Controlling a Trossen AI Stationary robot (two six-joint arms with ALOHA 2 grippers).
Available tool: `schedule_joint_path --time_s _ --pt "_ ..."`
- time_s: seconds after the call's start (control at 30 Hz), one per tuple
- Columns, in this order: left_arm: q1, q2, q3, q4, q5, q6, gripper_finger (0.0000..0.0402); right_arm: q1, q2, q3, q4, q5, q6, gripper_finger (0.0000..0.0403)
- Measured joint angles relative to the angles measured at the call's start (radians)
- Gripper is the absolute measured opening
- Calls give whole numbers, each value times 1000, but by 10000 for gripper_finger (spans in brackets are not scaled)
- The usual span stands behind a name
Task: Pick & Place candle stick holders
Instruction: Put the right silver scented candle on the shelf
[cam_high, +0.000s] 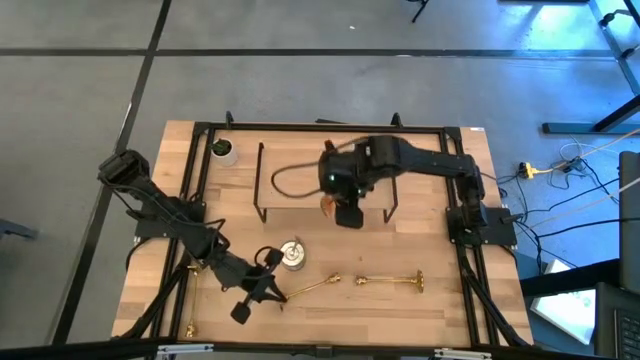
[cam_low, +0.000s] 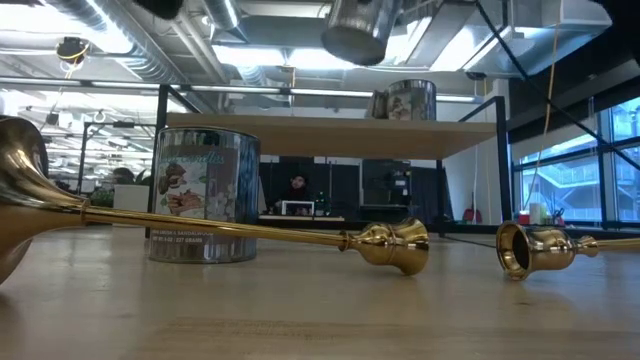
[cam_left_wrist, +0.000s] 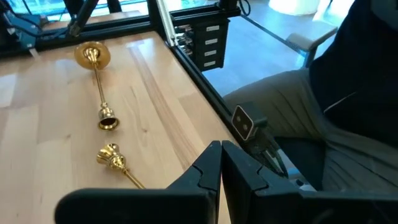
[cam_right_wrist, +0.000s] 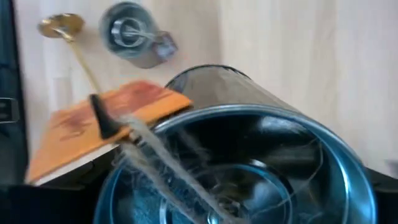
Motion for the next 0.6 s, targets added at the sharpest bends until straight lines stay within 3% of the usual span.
schedule_joint_path --time_s 0.23,0.6 --pt "100 -3 0 -49 92 -11 6 -121 16 -2 0 -5 -106 353" --pt "149 -3 0 -103 97 -14 6 -251 83 -2 41 -2 -149 353"
